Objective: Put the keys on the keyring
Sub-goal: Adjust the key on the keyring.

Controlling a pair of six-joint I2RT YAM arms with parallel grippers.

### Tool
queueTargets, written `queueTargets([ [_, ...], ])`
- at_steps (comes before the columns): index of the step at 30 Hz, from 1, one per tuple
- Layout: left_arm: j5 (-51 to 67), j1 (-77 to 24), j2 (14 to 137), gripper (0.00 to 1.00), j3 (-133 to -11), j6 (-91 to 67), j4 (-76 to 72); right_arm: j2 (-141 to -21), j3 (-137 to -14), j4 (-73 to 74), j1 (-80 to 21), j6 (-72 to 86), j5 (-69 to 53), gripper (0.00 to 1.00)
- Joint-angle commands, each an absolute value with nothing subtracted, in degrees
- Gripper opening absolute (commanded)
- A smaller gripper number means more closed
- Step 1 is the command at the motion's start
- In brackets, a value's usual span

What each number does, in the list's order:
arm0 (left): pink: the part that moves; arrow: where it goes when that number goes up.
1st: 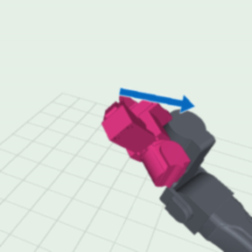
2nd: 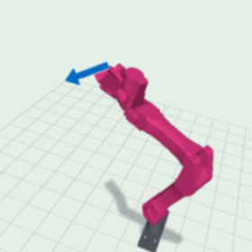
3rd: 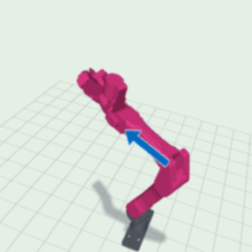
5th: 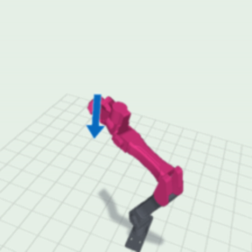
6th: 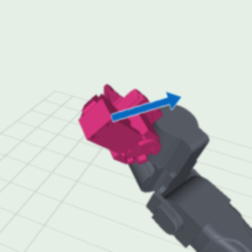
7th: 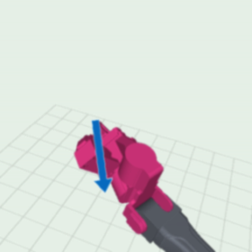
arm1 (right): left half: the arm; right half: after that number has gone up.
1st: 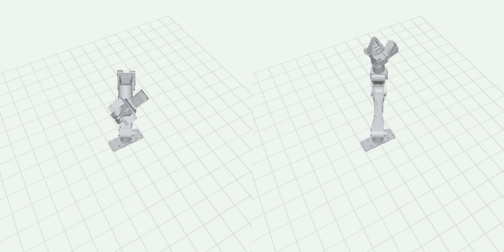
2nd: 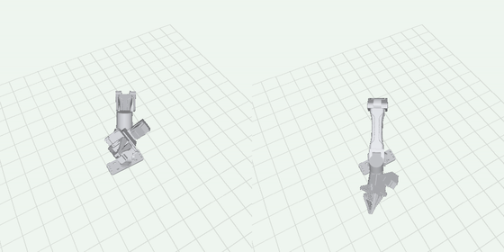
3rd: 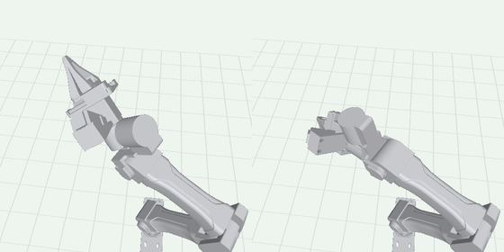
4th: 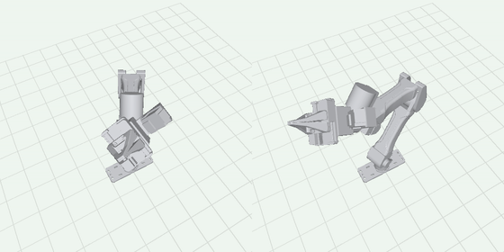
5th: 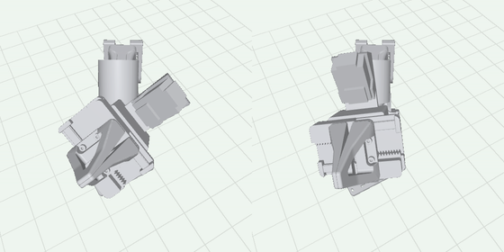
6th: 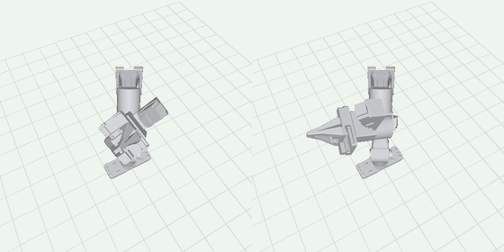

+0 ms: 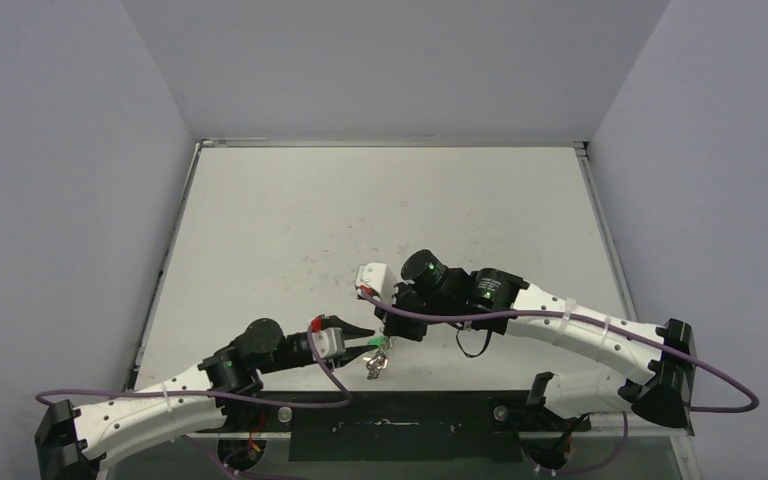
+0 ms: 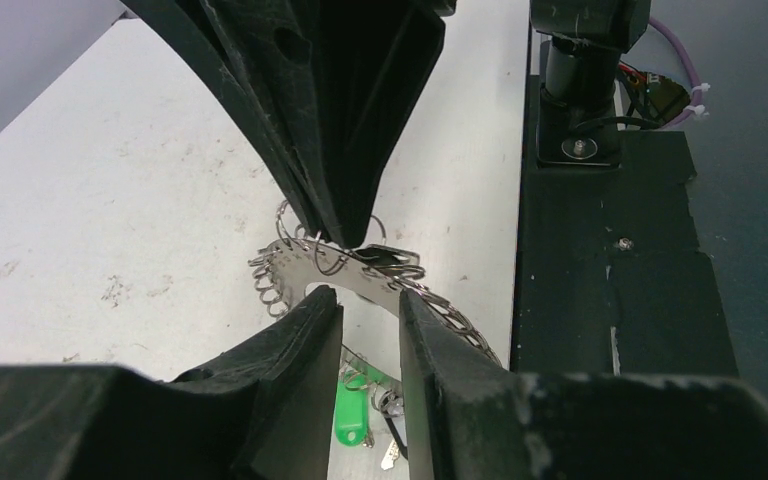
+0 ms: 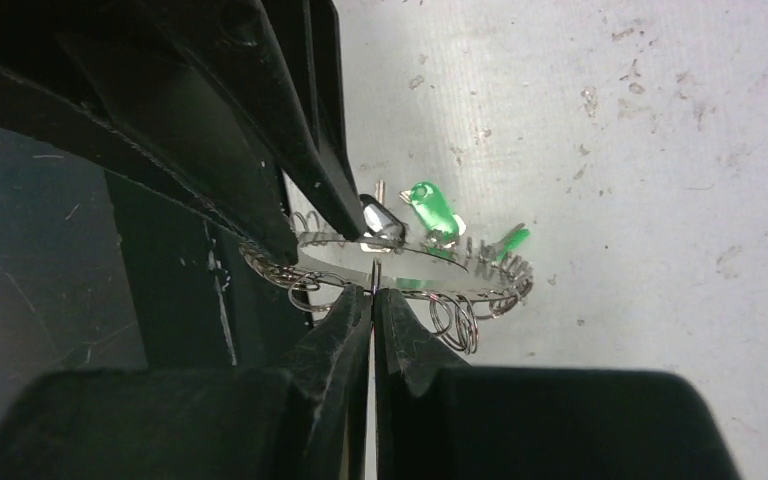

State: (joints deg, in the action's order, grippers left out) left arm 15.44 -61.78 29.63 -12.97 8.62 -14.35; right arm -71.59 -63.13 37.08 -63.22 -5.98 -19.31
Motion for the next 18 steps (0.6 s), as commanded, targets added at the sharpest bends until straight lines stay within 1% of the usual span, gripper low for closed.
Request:
queueTargets([
  [1,15.1,-61.9,30.9,0.25,-15.1,9.2,-19.5,-71.3,-66.8,36.6,-63.0,-4.4,-24.3,0.0],
  [3,14.6,-61.9,31.1,0.23,-15.6,9.8,-18.2,-71.2,-66.6,36.6,-63.0,-4.8,-24.6,0.0],
  [8,13.8,-61.9,30.4,0.23,-16.2,11.0,-16.6,-70.5,-65.9,36.1,-63.0,-5.6,-26.0,0.0],
  [18,16.6,-61.9,33.4,0.27,-17.3,10.9,-18.9,-71.5,-66.5,36.3,-63.0,-6.2,-27.6,0.0],
])
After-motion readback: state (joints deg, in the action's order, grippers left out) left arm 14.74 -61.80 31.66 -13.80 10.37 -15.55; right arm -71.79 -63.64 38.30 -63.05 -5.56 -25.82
